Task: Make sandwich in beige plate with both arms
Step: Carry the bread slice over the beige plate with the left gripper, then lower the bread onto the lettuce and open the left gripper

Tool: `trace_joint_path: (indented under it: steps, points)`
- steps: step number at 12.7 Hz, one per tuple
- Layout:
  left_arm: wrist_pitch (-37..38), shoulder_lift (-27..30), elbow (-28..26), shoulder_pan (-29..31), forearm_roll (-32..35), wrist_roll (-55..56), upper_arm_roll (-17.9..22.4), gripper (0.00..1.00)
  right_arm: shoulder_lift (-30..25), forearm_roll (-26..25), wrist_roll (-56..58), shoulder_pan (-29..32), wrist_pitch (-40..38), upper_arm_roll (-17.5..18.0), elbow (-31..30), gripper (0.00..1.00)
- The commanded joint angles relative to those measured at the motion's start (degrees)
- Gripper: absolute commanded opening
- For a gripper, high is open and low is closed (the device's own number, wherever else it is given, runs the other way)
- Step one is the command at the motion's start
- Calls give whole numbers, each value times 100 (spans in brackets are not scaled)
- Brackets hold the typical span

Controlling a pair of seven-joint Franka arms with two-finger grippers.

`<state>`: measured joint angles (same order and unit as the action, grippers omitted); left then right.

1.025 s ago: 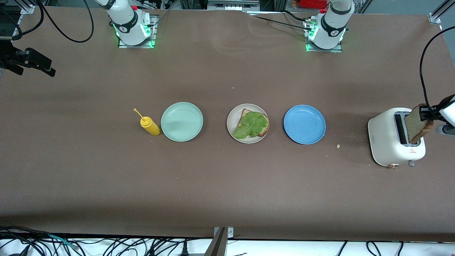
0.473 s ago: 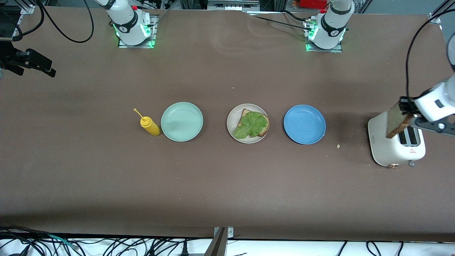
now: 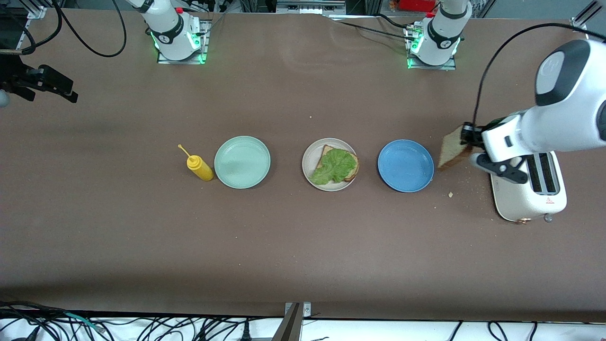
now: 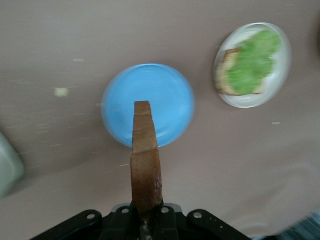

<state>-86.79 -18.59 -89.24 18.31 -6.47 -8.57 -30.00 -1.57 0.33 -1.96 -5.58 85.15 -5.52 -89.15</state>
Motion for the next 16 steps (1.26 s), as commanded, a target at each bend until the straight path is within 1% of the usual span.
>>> trace_joint_path:
  steps: [1, 2, 3, 5, 7, 10, 12, 13, 15, 16]
  points:
    - [-13, -451, 135, -380, -705, 329, 3, 0, 61, -6, -42, 4, -60, 16, 152, 100]
    - [-83, -627, 161, -520, -872, 329, -6, 0, 61, -15, -50, -13, -60, 16, 152, 100]
    - [-284, -794, 162, -705, -1178, 338, 3, 0, 69, -15, -33, 4, -43, 7, 152, 100]
    - [-1021, -1285, 136, -925, -1916, 356, 3, 0, 87, 2, -33, 4, -8, -11, 144, 100]
    - [-1576, -1874, 170, -1101, -2462, 356, 3, 0, 105, 20, -33, 4, -7, -2, 152, 100]
    - [-2332, -2219, 135, -1444, -3262, 268, 3, 0, 105, 29, -33, -13, 63, 7, 144, 100]
    - [-2553, -2500, 127, -1506, -3343, 216, 3, 0, 105, 20, -33, -13, 72, 16, 144, 100]
    - [-2571, -2536, 100, -1541, -3361, -28, 3, 0, 105, 20, -33, -13, 72, 16, 144, 100]
    - [-2563, -2781, 30, -1506, -3370, -678, 12, 0, 113, 20, -33, -13, 72, 7, 144, 100]
    - [-2563, -2817, -40, -1498, -3370, -812, 12, 0, 105, 20, -33, -22, 72, 7, 144, 100]
